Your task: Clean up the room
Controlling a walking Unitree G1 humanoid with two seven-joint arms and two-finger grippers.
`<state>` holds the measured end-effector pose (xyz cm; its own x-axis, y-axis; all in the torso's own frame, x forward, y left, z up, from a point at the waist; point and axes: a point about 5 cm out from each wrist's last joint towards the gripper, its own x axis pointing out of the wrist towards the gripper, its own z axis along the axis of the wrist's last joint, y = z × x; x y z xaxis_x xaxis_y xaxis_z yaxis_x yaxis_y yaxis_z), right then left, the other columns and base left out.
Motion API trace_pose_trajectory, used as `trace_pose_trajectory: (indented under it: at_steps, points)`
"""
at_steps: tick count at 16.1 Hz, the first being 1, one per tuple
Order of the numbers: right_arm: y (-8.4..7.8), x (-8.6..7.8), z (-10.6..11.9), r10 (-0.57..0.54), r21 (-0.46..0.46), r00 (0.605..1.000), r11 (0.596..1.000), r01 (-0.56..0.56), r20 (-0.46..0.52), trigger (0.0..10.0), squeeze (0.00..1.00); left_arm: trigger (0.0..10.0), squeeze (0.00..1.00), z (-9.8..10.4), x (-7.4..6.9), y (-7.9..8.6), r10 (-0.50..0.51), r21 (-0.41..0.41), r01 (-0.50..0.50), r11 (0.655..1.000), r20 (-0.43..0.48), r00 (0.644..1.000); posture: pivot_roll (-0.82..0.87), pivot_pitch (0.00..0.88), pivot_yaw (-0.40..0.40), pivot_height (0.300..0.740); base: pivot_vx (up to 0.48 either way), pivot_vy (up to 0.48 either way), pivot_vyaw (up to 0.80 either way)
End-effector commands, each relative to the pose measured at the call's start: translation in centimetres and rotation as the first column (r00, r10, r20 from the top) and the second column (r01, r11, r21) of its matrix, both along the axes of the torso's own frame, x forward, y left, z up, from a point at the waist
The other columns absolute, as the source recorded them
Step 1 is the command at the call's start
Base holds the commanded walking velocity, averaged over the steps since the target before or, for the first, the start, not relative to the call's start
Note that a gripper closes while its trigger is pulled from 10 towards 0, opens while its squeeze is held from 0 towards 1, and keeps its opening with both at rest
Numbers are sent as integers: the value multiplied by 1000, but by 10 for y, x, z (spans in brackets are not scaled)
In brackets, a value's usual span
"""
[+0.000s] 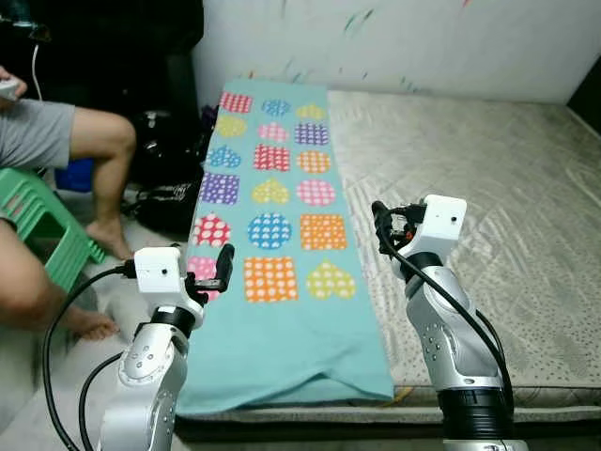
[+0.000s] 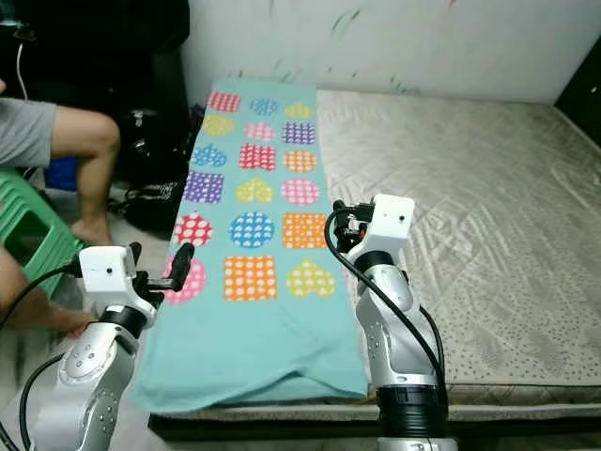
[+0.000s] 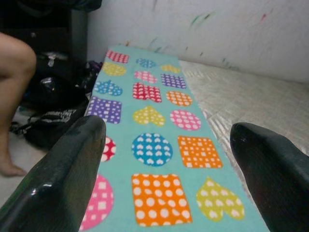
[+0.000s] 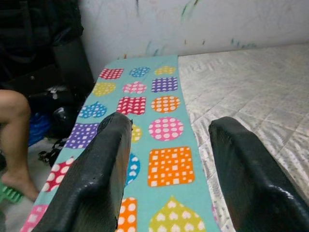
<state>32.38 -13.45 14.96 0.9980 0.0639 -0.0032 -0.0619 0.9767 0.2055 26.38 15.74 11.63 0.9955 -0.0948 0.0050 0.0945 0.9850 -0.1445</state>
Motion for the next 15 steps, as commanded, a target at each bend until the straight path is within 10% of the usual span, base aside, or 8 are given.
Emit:
trace_pose_trajectory:
  at_steps: [1, 9, 15]
  points:
    - [-4, 0, 2, -12, -8, 1000, 1000, 12, 7, 10000, 0, 10000, 0, 0, 0, -2, -11, -6, 11, 1000, 0, 1000, -4, 81, -59, 740, 0, 0, -800]
    - [-5, 2, 2, -15, -14, 1000, 1000, 15, 8, 10000, 0, 10000, 0, -1, 0, -4, -25, -10, 25, 1000, -4, 1000, -6, 80, -63, 740, 226, 0, -706]
    - [-5, 1, 0, -13, -23, 1000, 1000, 13, 7, 10000, 0, 10000, 0, -3, 0, -3, -12, -8, 12, 1000, -15, 1000, -7, 78, -63, 740, 41, 0, 0]
